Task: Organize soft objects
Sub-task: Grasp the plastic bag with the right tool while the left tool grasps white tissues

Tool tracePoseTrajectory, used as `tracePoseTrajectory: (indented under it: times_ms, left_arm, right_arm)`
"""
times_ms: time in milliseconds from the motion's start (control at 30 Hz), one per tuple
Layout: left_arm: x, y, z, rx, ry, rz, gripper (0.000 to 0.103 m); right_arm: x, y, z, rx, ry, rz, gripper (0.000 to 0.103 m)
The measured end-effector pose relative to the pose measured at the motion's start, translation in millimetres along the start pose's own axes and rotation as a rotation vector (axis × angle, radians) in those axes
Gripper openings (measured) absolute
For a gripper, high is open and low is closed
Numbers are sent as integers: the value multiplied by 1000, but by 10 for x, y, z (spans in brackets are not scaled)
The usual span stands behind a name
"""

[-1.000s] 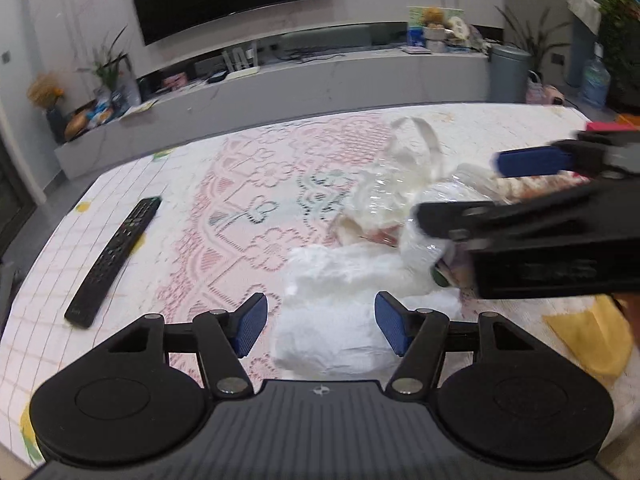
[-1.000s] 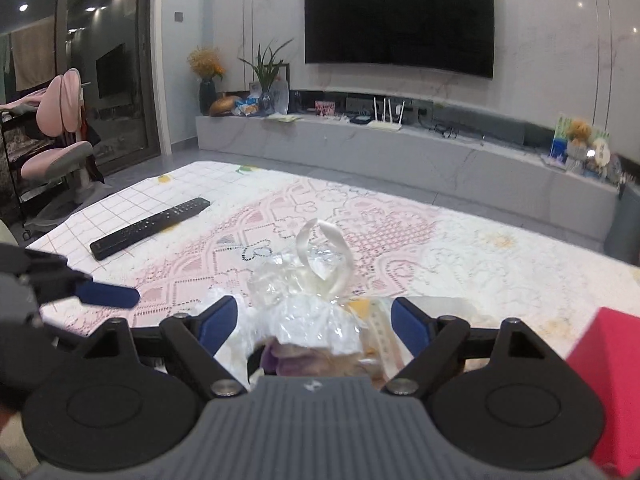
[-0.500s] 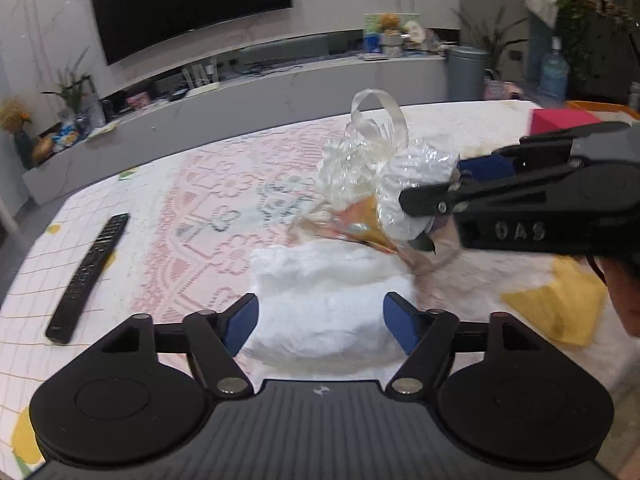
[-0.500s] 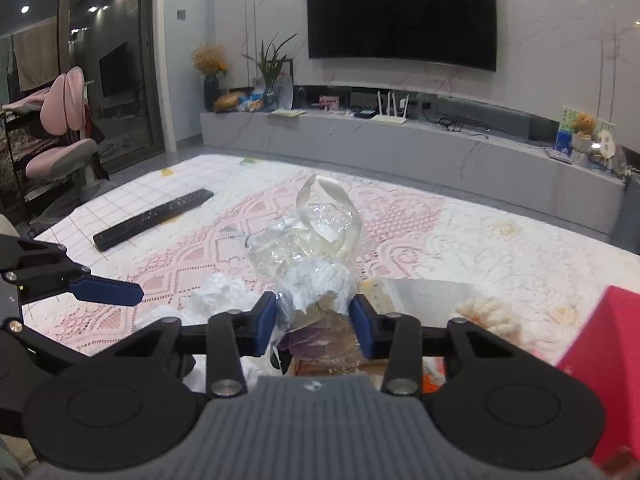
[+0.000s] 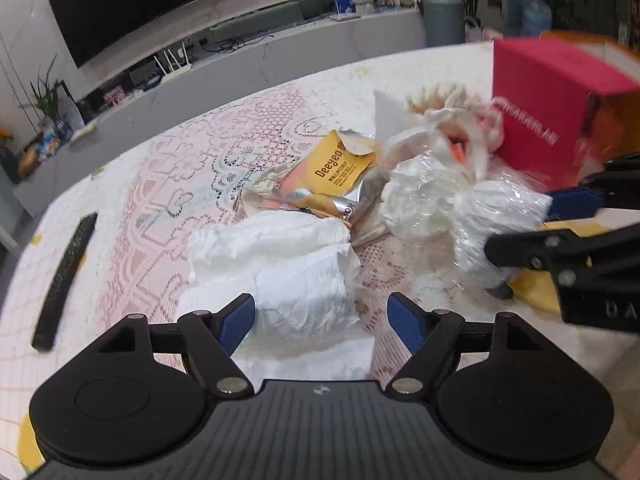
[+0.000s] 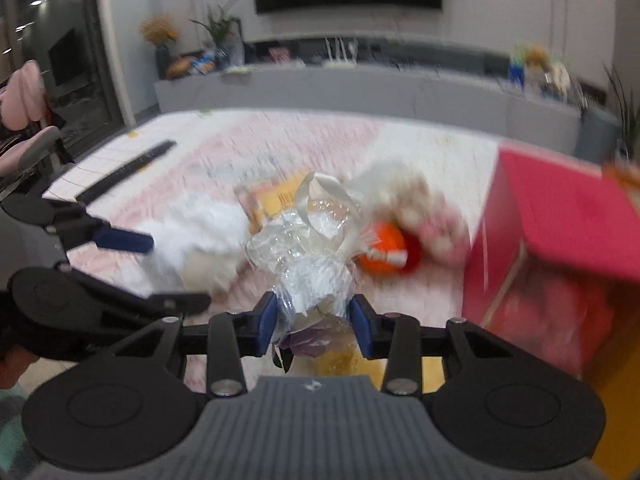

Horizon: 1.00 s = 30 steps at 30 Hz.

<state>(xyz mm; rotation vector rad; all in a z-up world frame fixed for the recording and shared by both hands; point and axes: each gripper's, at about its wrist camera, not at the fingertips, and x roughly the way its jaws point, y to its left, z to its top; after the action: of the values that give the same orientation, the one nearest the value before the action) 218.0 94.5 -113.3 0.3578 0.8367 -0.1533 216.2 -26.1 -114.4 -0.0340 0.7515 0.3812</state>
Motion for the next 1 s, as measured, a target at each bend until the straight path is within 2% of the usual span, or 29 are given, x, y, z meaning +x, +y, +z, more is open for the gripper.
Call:
tracePoseTrajectory:
  times_ms: [167, 367, 467, 533, 567, 600, 633, 733, 867, 1000]
  left_arm:
    - [207, -26, 25, 10, 30, 57, 89]
    - [295, -52, 14, 33, 21, 100, 86]
    - [319, -26, 26, 4, 19, 99, 71]
    - [322, 15, 22, -27, 21, 85, 55]
    - [330, 36, 19, -39, 25, 83, 51]
    - [333, 45, 14, -41, 28, 92, 40]
    - [334, 45, 9, -37, 33, 108, 32]
    - [281, 63, -3, -49, 22, 121, 23]
    - [87, 143, 8, -100, -37, 143, 21]
    - [-137, 239, -11, -173, -69, 136, 20]
  right_arm:
    - [127, -18, -30, 12, 6, 11, 43]
    - [141, -56, -21, 25, -5, 25, 56]
    - [152, -51, -4, 26, -12, 23, 63]
    - [186, -51, -4, 21, -7, 26, 64]
    - [204, -54, -3, 26, -3, 30, 64]
    - [218, -64, -8, 34, -1, 35, 64]
    - [227, -71, -7, 42, -2, 39, 64]
    - [231, -58, -3, 34, -10, 49, 63]
    - [231, -32, -27, 0, -19, 37, 50]
    - [127, 14, -22, -27, -53, 32, 42]
